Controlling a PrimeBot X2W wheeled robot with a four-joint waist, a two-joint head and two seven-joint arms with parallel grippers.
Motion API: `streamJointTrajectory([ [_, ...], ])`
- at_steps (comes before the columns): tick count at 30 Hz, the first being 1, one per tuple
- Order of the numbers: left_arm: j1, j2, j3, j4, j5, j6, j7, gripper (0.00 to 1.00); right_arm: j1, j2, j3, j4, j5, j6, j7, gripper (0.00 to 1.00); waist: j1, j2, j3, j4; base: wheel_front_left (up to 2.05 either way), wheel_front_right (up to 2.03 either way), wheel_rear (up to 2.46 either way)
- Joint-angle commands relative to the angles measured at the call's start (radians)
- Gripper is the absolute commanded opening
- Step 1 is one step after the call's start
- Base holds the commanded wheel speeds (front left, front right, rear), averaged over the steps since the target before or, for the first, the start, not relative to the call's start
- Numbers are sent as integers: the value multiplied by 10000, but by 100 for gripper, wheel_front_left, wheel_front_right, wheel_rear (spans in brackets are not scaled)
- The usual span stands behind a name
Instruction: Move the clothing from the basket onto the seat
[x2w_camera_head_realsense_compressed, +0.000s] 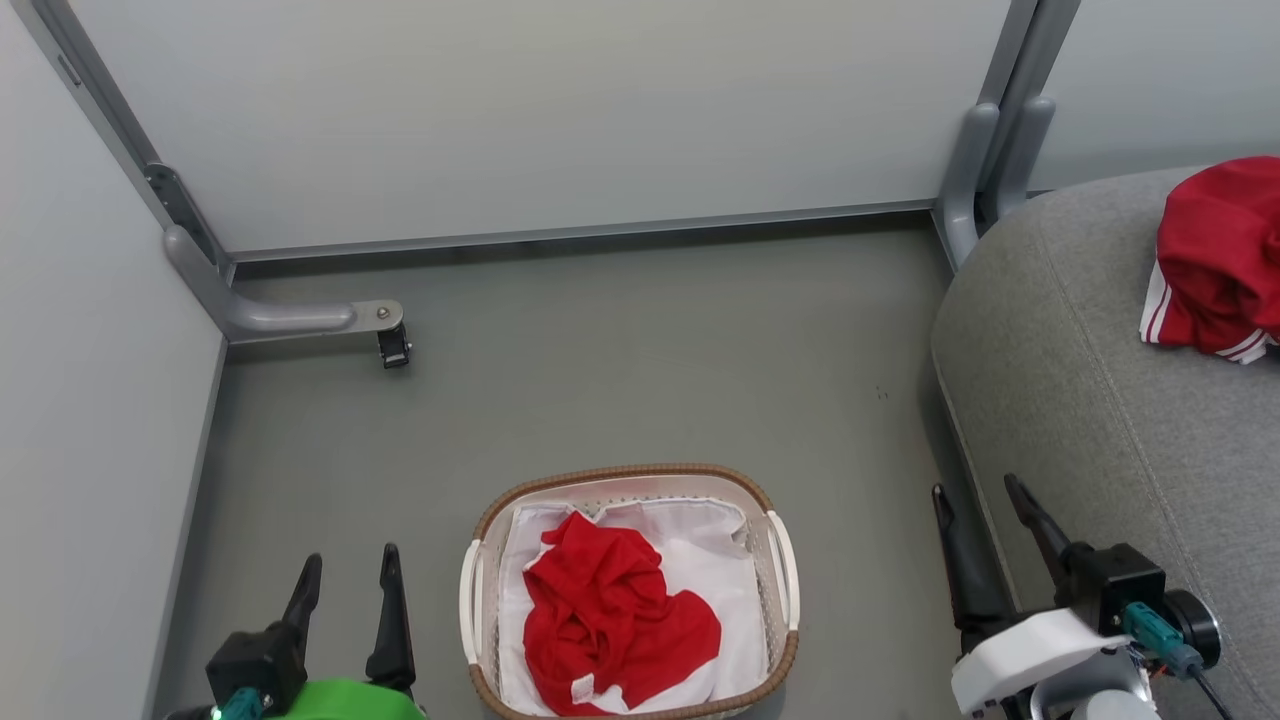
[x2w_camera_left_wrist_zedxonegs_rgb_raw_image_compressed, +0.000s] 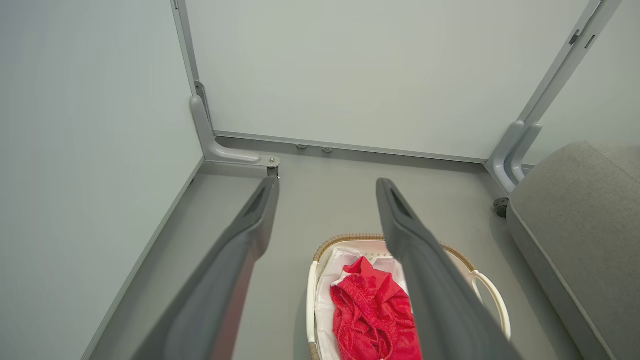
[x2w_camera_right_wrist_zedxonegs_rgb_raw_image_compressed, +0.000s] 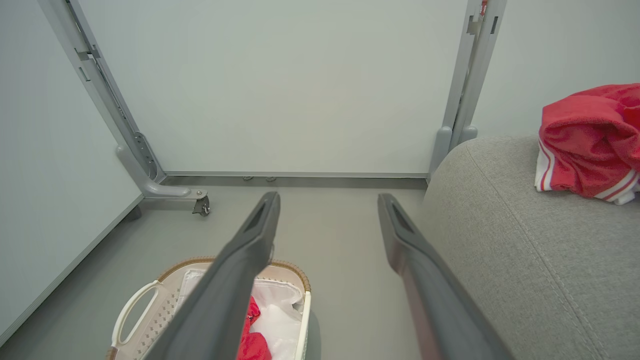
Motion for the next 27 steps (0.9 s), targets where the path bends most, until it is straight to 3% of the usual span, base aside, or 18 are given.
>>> streamJointTrajectory([
  [1,-401,95,-33,-20,115,-77,9,100,-250,-36,-65,-106,-118,-14,-20,100,1,0,203,-47,0,0,0],
  [11,-3221,98,-966,917,765,-794,857,100,-1643,-34,-545,-871,-502,-14,-20,100,1,0,2353,-481,0,0,0],
  [17,-5288,-25,-1607,2470,1213,-1322,1386,100,-2969,-30,-409,-1413,-533,-14,-20,100,1,0,4356,-1194,0,0,0],
  [27,-7475,198,-2340,5562,1718,-1752,2279,100,-4391,-24,-337,-2223,-77,-14,-20,100,1,0,6833,-2491,0,0,0],
])
